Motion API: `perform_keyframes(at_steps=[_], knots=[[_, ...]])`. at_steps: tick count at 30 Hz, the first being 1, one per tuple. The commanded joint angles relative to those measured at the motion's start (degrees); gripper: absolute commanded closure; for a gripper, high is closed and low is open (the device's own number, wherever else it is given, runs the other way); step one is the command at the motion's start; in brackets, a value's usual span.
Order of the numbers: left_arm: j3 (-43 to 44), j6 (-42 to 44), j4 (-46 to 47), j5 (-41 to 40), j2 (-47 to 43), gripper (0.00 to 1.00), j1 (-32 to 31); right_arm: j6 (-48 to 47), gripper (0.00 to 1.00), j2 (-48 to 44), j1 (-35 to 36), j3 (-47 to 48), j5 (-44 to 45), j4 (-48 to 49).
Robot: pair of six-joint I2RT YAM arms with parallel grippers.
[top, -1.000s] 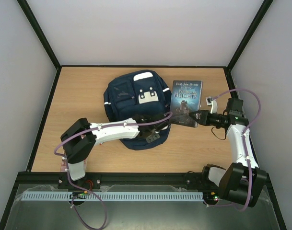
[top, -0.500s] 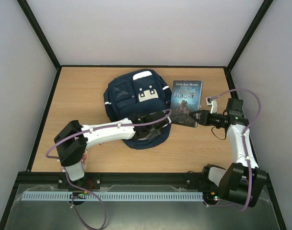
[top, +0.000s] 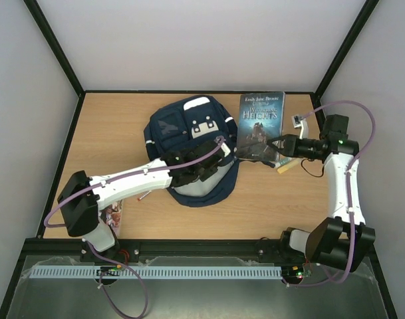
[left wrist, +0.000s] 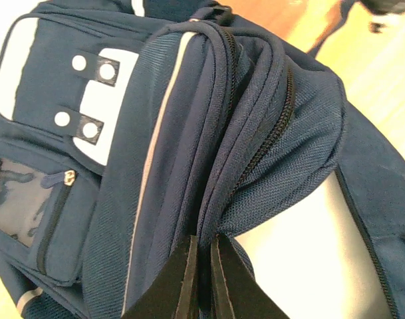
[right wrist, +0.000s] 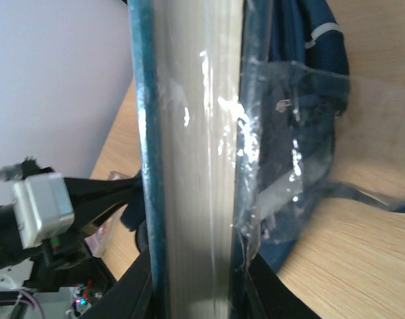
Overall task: Pack the student bag
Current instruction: Place the book in the student bag.
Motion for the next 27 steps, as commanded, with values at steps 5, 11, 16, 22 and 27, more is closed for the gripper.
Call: perform_keyframes(at_steps=[5,11,16,22,27], knots=[[0.3,-2.1,5.7,-2.1,-6.3,0.97,6.8,3.8,0.99,-3.8,1.5,-1.2,-5.4,-7.2],[0.4,-4.8,8.3,0.9,-8.7,0.98,12.1,9.4,0.99,-4.9,5.4,-8.4,-4.4,-5.5],[1.1,-6.5,8.7,0.3,-7.8,0.98,12.5,11.8,0.99,-1.5,12.2,-7.1,-6.2,-8.4],[1.3,-7.7,9.4,0.5,-7.3,0.98,12.8,14.6,0.99,1.2,14.2,-10.4,-4.1,-8.1],[2.6,-7.2,9.2,1.4,-6.6,0.97,12.9,19.0,0.99,-0.9,14.9,-17.0,-6.0,-4.1]])
